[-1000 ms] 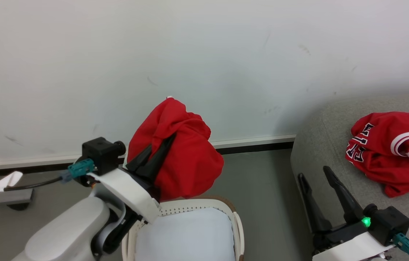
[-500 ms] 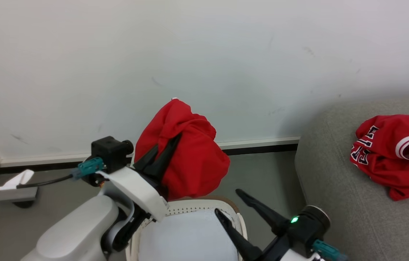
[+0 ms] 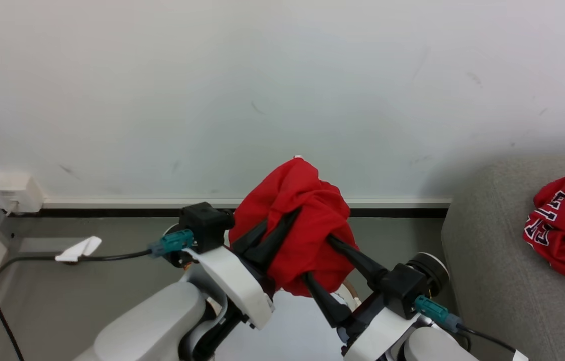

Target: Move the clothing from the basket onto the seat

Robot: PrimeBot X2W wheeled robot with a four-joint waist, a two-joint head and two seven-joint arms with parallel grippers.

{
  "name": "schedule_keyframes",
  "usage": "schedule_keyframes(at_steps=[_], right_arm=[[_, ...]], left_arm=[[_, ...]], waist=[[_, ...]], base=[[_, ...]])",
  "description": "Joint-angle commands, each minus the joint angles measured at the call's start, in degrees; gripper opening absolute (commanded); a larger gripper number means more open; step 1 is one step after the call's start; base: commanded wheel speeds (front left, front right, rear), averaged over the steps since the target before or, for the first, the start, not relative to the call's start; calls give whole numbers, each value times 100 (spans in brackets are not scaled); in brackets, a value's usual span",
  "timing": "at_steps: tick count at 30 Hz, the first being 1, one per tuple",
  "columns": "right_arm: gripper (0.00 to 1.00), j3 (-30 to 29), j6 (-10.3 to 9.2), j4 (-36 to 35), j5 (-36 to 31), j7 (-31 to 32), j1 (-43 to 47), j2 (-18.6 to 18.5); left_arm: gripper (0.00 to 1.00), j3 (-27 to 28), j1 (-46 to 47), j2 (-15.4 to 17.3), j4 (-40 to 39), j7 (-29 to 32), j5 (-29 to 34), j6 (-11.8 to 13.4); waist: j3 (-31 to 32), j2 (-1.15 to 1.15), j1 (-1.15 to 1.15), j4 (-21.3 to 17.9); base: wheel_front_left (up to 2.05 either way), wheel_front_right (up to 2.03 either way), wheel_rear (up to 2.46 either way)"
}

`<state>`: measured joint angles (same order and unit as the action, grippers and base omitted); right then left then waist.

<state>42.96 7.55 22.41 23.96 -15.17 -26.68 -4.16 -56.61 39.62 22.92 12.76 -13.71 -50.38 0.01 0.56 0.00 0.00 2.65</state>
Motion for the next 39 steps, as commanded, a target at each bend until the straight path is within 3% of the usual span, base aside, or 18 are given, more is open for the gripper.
schedule_keyframes(at_steps=[1, 10, 18, 19, 20, 21, 22, 36, 38, 39], right_arm=[[100, -102, -13, 100, -90, 4, -71, -11], [100, -531, -13, 584, -250, 4, -176, 26], [100, -276, -13, 796, 5, 3, -423, 84], [79, -219, -13, 830, 43, 3, -442, 84], [45, -167, -13, 863, 91, 3, -462, 82], [31, -119, -13, 889, 145, 3, -490, 75], [0, -70, -13, 915, 206, 3, -517, 64], [0, -229, -13, 532, 456, 1, -279, -155], [0, -347, -14, 420, 451, 1, -190, -206], [0, -408, -14, 374, 430, 1, -131, -234]], left_arm=[[0, -42, -5, -34, -14, 14, 71, -47], [0, -253, -83, -161, -21, 125, 78, -125], [0, -394, -92, -193, -67, 221, 99, -156], [0, -404, -93, -194, -69, 227, 97, -159], [0, -410, -94, -196, -73, 232, 99, -160], [0, -414, -94, -199, -76, 235, 98, -161], [0, -418, -94, -199, -77, 237, 97, -162], [0, -348, -188, -116, 150, 148, -14, -85], [11, -323, -195, -103, 214, 114, -14, -69], [27, -315, -201, -102, 240, 99, -5, -61]], waist=[[5, 0, 0, 123], [36, 0, 0, 432], [47, 0, 0, 523], [49, 0, 0, 530], [51, 0, 0, 536], [52, 0, 0, 542], [54, 0, 0, 547], [66, 0, 0, 431], [57, 0, 0, 386], [53, 0, 0, 364]], base=[[0, 0, 0], [0, 0, 0], [0, 0, 0], [0, 0, 0], [0, 0, 0], [0, 0, 0], [0, 0, 0], [0, 0, 0], [0, 0, 0], [0, 0, 0]])
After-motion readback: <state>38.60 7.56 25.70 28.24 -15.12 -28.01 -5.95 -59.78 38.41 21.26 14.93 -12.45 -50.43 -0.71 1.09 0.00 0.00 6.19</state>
